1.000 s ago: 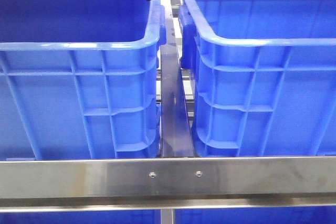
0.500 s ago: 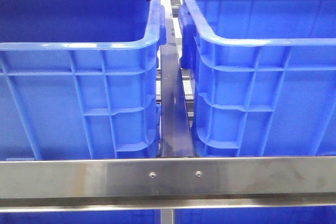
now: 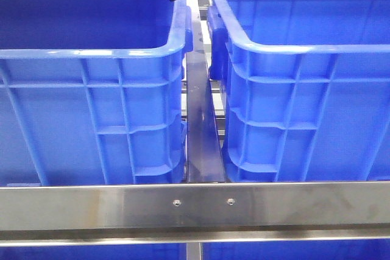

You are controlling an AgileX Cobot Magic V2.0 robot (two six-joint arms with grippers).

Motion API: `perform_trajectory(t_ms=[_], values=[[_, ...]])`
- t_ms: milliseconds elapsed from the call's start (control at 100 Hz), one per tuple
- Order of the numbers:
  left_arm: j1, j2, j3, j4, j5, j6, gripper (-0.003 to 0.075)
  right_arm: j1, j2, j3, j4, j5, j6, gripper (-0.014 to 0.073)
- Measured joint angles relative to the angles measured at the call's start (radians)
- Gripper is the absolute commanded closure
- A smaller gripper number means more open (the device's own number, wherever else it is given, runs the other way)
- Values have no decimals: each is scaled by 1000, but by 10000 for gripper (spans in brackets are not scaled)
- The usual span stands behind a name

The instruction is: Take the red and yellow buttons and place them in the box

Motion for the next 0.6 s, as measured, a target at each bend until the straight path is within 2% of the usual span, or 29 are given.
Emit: perform_trajectory(t_ms=[190, 330, 470, 600], values=[[0, 0, 0, 0, 0, 0, 459, 0, 113, -92, 95, 11, -8, 57], [0, 0, 0, 0, 0, 0, 459, 0, 202, -168, 233, 40, -62, 57], [0, 0, 0, 0, 0, 0, 459, 0, 293, -233, 489, 85, -207, 57], [0, 0, 0, 0, 0, 0, 459, 0, 378, -268, 823, 135, -414, 57]])
